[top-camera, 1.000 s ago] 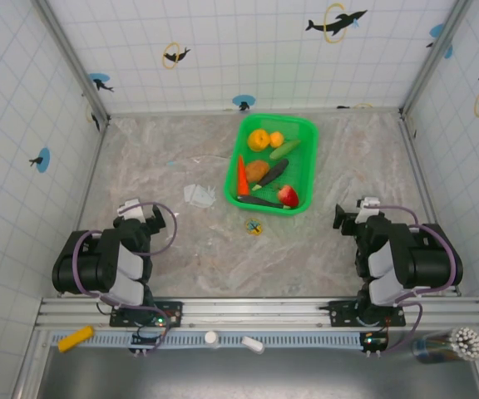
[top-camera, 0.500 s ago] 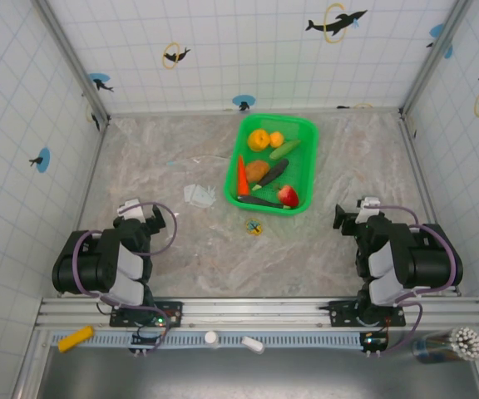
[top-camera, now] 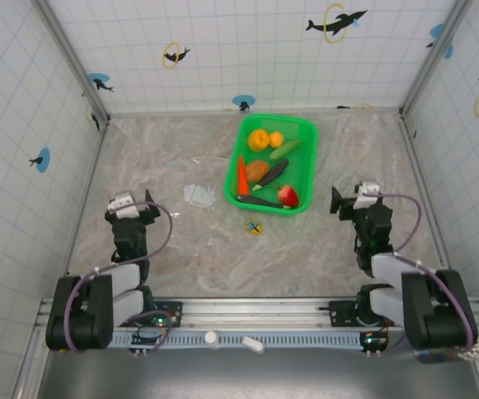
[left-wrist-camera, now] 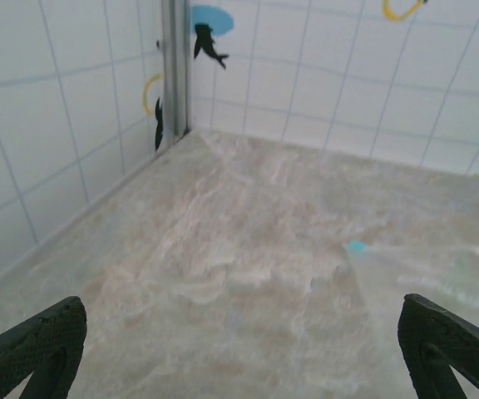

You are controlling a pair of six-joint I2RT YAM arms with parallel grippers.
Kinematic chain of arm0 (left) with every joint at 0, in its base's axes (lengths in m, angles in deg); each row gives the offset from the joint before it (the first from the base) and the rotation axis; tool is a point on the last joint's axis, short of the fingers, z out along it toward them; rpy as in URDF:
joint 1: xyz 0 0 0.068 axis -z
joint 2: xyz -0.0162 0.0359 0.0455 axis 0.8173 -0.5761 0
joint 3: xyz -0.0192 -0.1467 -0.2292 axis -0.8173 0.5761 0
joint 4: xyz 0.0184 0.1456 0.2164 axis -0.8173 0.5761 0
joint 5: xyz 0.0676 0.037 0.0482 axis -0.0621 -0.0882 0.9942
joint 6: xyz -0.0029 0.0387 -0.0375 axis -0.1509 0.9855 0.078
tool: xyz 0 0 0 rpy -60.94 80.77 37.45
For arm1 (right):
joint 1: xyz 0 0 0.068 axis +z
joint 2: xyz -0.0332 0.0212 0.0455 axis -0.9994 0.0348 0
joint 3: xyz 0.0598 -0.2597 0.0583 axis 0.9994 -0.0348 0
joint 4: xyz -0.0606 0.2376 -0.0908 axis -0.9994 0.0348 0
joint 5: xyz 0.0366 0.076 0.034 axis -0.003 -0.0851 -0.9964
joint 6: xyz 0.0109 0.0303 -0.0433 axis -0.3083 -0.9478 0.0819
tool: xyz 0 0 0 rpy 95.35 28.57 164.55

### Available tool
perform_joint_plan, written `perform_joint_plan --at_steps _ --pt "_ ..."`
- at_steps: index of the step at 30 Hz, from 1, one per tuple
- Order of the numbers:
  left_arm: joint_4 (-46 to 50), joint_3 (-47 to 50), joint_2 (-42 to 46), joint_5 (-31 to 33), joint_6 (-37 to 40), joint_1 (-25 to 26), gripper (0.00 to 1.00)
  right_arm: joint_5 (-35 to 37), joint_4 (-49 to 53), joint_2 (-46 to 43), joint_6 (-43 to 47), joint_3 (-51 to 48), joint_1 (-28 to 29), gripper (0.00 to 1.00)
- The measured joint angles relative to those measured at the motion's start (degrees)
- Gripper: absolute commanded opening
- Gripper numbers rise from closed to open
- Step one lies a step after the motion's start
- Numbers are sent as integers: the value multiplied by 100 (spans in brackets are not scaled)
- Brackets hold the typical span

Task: Place the food in the zip-top bag and seal the zipper

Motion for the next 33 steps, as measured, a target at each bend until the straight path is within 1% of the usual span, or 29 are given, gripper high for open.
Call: perform_joint_plan --at_steps 3,6,9,11,13,14,15,17,19,20,22,24,26,27,29,31,33 --pt "1305 -1082 393 -61 -111 404 98 203 505 -669 186 619 841 99" --pt "2599 -2343 728 -160 -343 1025 98 389 1165 -1191 111 1080 1714 99" --pt "3672 -3152 1255 -149 -404 2111 98 739 1996 -1574 -127 1412 2754 99" --pt "4328 -3464 1567 85 -391 3093 98 1248 2793 -1641 -232 1777 3696 99" --pt "5007 -3694 1738 472 -420 3934 98 1799 3641 -1519 -256 2293 4511 99" --pt "5440 -3836 1753 656 -457 4216 98 2059 4118 -1401 -339 2621 4828 99" --pt "5803 -3965 1746 778 -496 4354 98 2280 4559 -1283 -474 2920 4996 99" --pt "6738 -4341 1591 1097 -726 4454 98 2662 5534 -1051 -879 3578 5038 99" --pt "7438 -4594 1425 1453 -1093 4457 98 2868 5945 -1080 -1241 3773 4876 99" --pt "7667 -4614 1412 1624 -1325 4457 98 2841 6022 -1211 -1390 3700 4723 99" --pt "7884 -4465 1532 1923 -1759 4457 98 2474 6026 -1567 -1596 3390 4203 99" --pt "7899 -4216 1705 2017 -2006 4376 97 2044 6201 -1609 -1823 3333 3504 99" --pt "7987 -4247 1510 1827 -2199 4013 94 1709 6367 -1204 -2013 3526 2931 99" --pt "8050 -4360 1268 1663 -2253 3801 94 1572 6363 -962 -2079 3598 2796 99" --pt "8054 -4680 426 1309 -2415 3410 94 1283 6380 -542 -2168 3606 2704 99" --pt "7842 -4763 -332 876 -2511 3265 94 1099 6435 -317 -2199 3598 2706 99" --pt "7713 -4734 -852 352 -2594 3108 94 870 6513 -94 -2203 3628 2649 99"
